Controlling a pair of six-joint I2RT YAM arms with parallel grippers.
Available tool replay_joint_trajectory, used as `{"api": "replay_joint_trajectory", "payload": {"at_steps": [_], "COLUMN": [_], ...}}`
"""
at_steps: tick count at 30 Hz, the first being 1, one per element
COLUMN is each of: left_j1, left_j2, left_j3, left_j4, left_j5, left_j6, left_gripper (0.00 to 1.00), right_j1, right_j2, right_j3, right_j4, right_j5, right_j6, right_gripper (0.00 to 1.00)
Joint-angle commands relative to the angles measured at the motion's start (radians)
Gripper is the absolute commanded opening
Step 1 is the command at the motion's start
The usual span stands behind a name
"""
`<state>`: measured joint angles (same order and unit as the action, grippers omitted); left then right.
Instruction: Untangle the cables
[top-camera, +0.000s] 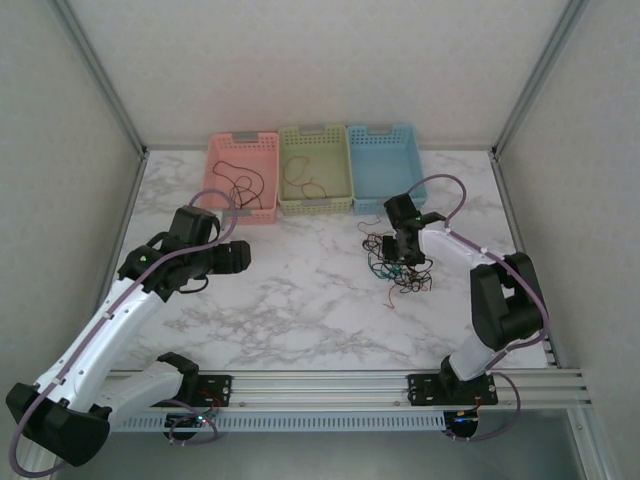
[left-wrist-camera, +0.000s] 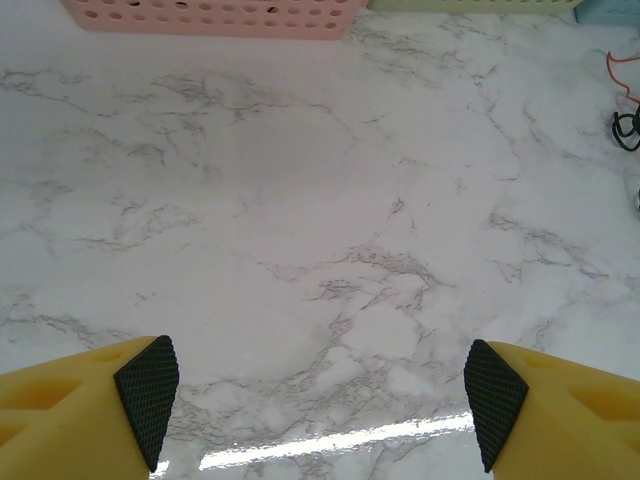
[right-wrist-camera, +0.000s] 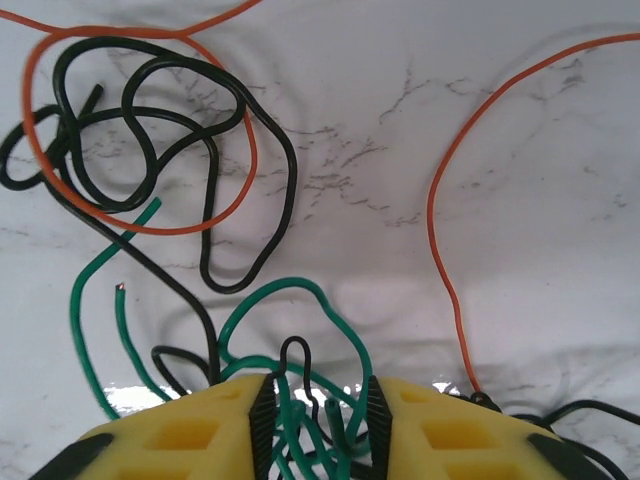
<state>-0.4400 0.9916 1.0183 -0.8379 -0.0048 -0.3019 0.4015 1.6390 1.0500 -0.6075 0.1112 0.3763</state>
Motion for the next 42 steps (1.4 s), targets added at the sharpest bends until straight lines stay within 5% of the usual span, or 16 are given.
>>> {"api": "replay_joint_trajectory", "payload": {"at_steps": [1, 12, 18, 27, 39, 42], "left_j1": [0.012, 0.013, 0.012, -0.022, -0.230, -0.270], "left_j2": [-0.010, 0.001, -0.019, -0.009, 0.108, 0.162], "left_j3": [-0.014, -0.014, 0.000, -0.043, -0.158, -0.159], "left_j4": [0.008, 0.010, 0.009, 0.149, 0.347, 0.390], "left_j5": [0.000, 0.005, 0.025, 0.252, 0.220, 0.214], "left_j6": [0.017, 0.018, 0.001, -0.153, -0.291, -0.298], "left_gripper": [0.78, 0.78, 0.78, 0.78, 0.78, 0.78], "right_j1": [-0.002, -0.002, 0.032, 0.247, 0.294, 0.275], "right_j2": [0.013, -0.069, -0.178, -0.129, 0.021, -0.011], "right_j3": [0.022, -0.026, -0.007, 0.069, 0.027, -0.037], "right_j4": [0.001, 0.029, 0.061, 0.160, 0.055, 0.090], "right_j5": [0.028, -0.039, -0.248, -0.401, -0.152, -0.172], "right_j6": [0.020, 0.043, 0.038, 0.135, 0.119, 0.131], "right_gripper": [0.29, 0.00, 0.00, 0.00, 0.00, 0.11]}}
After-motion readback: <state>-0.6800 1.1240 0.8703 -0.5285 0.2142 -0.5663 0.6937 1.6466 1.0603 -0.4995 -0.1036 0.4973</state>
